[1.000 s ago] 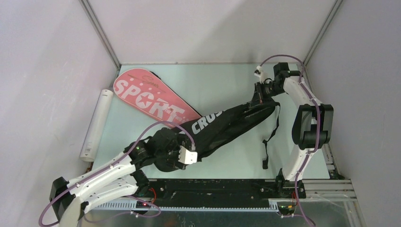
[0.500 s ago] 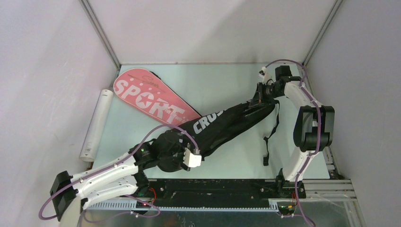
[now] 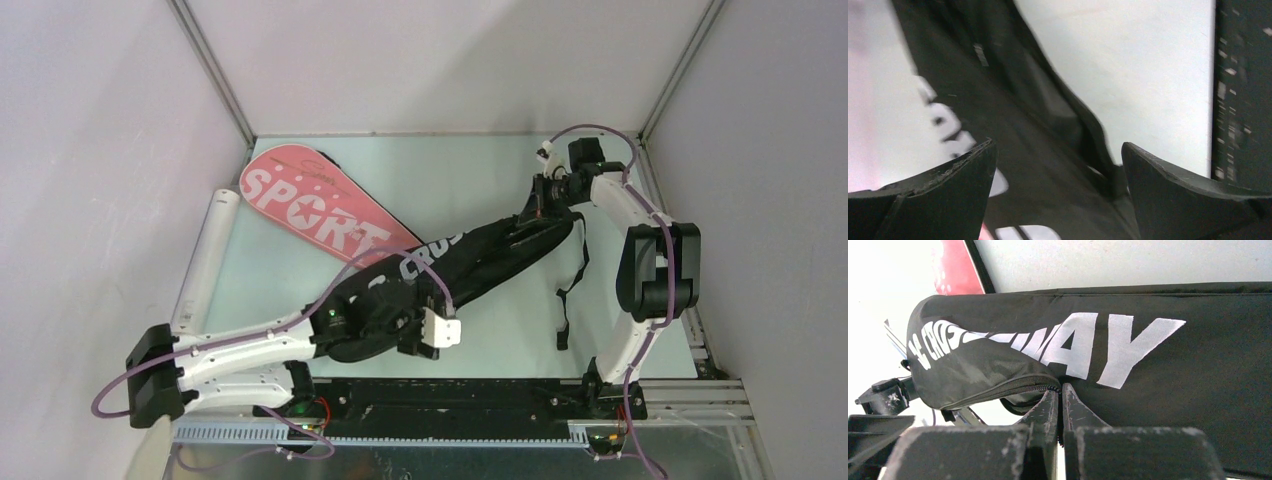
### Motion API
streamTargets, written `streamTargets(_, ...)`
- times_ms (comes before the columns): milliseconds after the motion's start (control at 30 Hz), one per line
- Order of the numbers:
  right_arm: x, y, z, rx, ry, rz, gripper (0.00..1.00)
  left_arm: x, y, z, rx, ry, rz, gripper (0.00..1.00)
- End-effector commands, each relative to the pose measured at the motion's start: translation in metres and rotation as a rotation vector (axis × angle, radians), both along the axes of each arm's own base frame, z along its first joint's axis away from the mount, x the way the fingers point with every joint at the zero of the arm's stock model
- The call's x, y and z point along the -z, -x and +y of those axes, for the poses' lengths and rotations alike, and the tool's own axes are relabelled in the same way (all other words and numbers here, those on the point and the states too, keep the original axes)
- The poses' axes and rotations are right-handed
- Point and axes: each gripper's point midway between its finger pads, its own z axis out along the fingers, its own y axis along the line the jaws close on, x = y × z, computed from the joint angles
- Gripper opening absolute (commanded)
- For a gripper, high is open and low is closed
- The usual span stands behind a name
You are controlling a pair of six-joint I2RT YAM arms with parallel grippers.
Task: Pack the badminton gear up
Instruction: Zip the racket bag at the center of the board.
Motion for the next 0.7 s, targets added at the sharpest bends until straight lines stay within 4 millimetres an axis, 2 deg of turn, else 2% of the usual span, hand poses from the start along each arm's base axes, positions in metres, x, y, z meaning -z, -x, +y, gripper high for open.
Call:
streamTargets(0, -0.008, -0.012, -0.004, 0.041, -0.031, -0.03, 0.0, 0.033, 0.037, 0.012, 0.046, -0.083, 0.091, 1.0)
streamTargets(133, -0.006, -0.009, -0.008, 0.046, -0.029, -0.022, 0.0, 0.057, 0.047, 0.035, 0.107, -0.248, 0.096, 1.0)
streamTargets(167, -0.005, -0.008, -0.01, 0.051, -0.025, -0.017, 0.0, 0.065, 0.05, 0.049, 0.141, -0.328, 0.096, 1.0)
streamTargets(200, -0.005, -0.007, -0.013, 0.053, -0.022, -0.017, 0.0, 0.063, 0.048, 0.053, 0.148, -0.355, 0.083, 1.0)
streamTargets(500, -0.006, 0.003, -0.013, -0.029, -0.042, -0.031, 0.0, 0.056, -0.025, 0.109, -0.106, -0.458, -0.067, 0.99)
streamTargets(667, -0.007, 0.004, -0.012, -0.056, -0.068, -0.033, 0.0, 0.06, -0.045, 0.126, -0.193, -0.432, -0.075, 0.98)
